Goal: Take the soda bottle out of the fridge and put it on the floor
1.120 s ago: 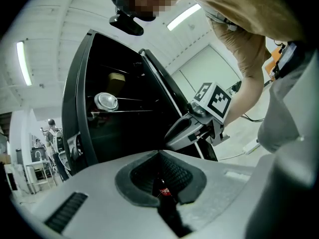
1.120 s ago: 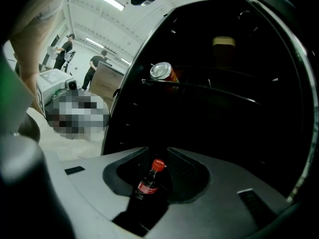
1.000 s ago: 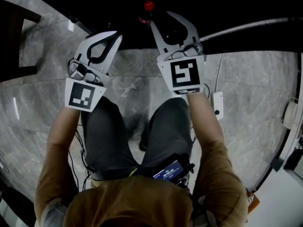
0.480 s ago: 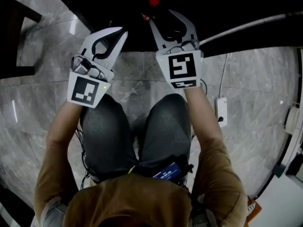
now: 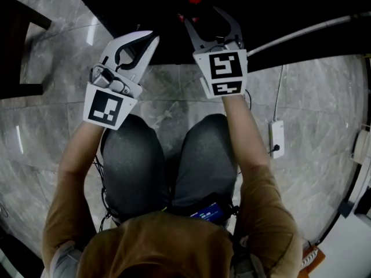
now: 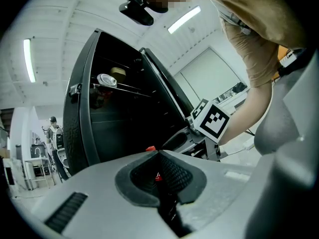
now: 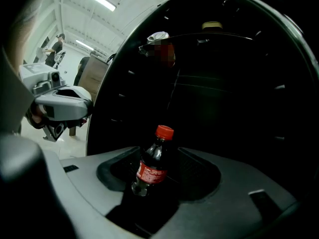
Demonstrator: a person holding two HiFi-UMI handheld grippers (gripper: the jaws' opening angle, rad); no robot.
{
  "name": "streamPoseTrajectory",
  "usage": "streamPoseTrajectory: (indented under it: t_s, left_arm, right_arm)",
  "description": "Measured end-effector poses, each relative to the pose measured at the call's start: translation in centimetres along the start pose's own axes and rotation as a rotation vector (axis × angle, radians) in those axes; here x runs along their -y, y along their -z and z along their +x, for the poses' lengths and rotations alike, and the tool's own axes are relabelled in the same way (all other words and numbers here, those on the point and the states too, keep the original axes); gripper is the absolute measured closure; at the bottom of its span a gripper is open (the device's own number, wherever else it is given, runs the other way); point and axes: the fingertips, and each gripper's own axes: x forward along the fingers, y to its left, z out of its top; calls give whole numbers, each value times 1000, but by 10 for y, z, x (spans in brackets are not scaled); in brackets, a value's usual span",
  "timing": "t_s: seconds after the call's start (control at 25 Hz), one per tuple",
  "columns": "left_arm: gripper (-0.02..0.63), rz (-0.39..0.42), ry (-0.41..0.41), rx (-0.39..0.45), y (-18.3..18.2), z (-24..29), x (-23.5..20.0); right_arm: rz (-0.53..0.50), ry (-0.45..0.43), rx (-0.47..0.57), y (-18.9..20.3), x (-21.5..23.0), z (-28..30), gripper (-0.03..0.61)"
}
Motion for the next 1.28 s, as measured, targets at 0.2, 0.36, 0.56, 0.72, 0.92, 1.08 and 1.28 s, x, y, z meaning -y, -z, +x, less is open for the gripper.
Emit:
streamPoseTrajectory:
  t_s: [0.2, 0.36, 0.56, 0.72, 0.92, 1.08, 1.28]
  left_arm:
    - [618, 14, 6, -9, 4, -8, -1]
    - [618, 17, 2, -9, 2, -9, -3]
    - [618, 10, -7, -3, 4, -15, -1]
    - [618, -3, -1, -17, 8, -16, 2]
    - [618, -6, -8, -18, 6, -17, -1]
    - [618, -13, -15, -26, 6, -18, -3]
    - [618, -89, -39, -5, 8, -17, -2]
  right_arm:
    - [49, 0, 0, 5, -6, 9, 331]
    - [69, -12, -20, 13, -7, 14, 307]
    - [105, -25, -27, 22, -9, 25, 296]
    - [156, -55, -25, 25, -8, 36, 276]
    - [180, -84, -25, 27, -10, 41, 274]
    - [165, -82, -36, 29, -11, 48, 275]
    - [188, -104, -42, 32, -9, 52, 275]
